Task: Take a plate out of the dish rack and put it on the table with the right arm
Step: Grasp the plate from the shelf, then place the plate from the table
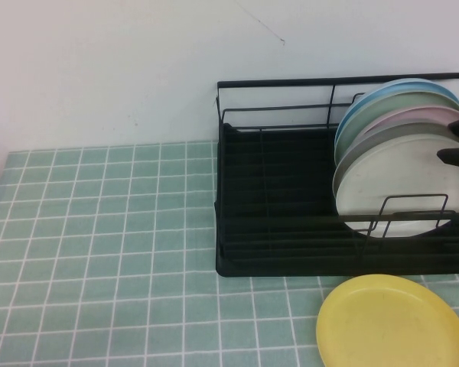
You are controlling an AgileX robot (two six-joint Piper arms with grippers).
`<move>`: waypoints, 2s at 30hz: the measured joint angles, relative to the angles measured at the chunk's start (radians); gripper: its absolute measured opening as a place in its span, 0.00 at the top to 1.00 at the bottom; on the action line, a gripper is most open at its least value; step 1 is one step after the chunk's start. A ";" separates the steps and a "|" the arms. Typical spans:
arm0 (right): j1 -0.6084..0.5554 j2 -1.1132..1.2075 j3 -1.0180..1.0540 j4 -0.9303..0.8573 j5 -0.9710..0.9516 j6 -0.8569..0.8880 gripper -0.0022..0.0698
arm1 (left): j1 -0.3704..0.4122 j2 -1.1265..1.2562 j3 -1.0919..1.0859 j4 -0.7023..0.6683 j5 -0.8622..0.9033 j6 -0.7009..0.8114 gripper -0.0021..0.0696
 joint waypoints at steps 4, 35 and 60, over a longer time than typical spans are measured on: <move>0.000 0.011 0.000 0.000 -0.017 -0.039 0.52 | 0.000 0.000 0.000 0.000 0.000 0.000 0.98; 0.050 0.096 -0.002 0.047 -0.180 -0.218 0.57 | 0.000 0.000 0.000 0.000 0.000 0.000 0.98; 0.050 -0.302 -0.004 -0.303 -0.031 0.416 0.87 | 0.000 0.000 0.000 0.000 0.000 0.000 0.98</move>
